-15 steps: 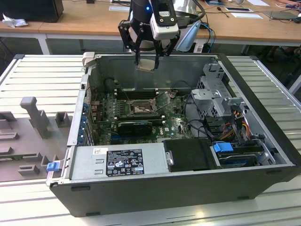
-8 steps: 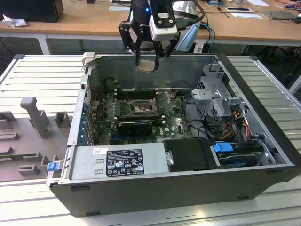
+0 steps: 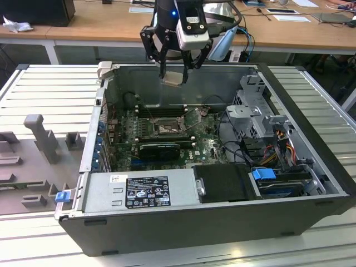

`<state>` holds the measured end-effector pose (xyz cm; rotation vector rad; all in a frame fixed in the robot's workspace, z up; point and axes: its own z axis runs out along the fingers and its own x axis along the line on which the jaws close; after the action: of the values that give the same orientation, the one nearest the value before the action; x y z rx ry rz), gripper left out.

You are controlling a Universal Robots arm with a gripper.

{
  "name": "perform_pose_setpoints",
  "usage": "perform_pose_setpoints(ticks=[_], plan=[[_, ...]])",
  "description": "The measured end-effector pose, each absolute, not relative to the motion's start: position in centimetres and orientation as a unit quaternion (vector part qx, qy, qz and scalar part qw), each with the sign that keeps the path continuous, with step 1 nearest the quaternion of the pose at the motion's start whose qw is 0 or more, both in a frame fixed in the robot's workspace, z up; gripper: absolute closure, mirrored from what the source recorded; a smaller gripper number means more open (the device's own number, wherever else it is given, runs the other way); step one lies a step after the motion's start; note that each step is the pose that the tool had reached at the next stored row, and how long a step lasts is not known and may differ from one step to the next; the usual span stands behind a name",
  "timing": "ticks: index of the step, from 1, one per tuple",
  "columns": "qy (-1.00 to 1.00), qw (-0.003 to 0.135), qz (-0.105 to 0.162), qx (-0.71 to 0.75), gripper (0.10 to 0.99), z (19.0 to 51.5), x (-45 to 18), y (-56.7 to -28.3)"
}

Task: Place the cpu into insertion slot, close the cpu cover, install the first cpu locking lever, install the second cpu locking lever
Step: 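Place the cpu into insertion slot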

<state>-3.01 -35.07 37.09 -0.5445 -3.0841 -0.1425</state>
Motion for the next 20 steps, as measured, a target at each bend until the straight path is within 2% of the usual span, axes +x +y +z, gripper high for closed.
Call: perform_pose_setpoints(ticks=[20], plan=[[-0.979,0.002,-0.046,-0.201,0.561,36.96,-3.01,-35.07]])
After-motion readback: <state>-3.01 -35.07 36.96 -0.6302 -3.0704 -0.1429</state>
